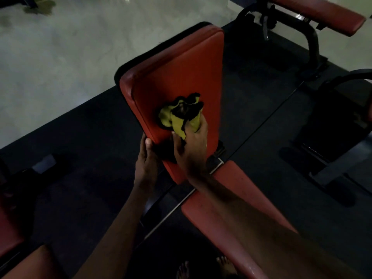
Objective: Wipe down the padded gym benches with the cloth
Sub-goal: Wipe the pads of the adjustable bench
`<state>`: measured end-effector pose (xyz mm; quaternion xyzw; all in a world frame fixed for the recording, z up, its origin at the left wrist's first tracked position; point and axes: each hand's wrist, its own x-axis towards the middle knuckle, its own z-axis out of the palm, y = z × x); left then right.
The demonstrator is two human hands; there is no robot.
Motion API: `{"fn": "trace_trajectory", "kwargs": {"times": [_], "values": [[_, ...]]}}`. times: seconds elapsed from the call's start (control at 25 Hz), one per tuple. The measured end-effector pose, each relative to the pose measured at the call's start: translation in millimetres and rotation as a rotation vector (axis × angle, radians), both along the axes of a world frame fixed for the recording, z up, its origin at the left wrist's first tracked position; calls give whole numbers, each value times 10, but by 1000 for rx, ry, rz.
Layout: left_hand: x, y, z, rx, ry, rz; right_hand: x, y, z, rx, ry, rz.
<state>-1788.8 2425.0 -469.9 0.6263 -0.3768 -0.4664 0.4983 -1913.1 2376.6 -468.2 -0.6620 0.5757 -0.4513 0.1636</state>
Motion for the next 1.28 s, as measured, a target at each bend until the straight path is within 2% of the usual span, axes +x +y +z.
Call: {"fn": "trace_trajectory", "kwargs": {"times": [0.12, 0.2, 0.32, 0.36, 0.4, 0.48, 0.68, 0.84, 1.0, 1.16, 1.28], "values": [[-105, 58, -66, -10, -12, 23, -291, 1, -252, 67, 85, 149], [-111, 70, -137, 2, -43, 32, -307, 93, -402, 159, 28, 116], [-33, 107, -199, 50, -165, 25, -100, 266, -526, 165, -56, -55], [-11, 127, -199, 58, -221, 5, -64, 299, -633, 186, -116, -51], [2, 139, -211, 68, -277, -19, -55, 333, -722, 214, -95, -39], [-26, 180, -218, 101, -344, -50, -80, 407, -894, 242, 49, 4], [-206, 248, -407, 72, -331, 57, -455, 572, -988, 270, -84, 24], [-376, 407, -761, 237, -341, 55, -1059, 456, -1264, 533, 250, -64], [-713, 739, -1322, 401, -483, -177, -1944, 472, -1327, 660, 501, -93], [-968, 966, -1949, 565, -595, -423, -2482, 786, -1751, 815, 589, 66], [-1234, 1148, -2473, 597, -711, -617, -2728, 1229, -2287, 1003, 710, 208]]}}
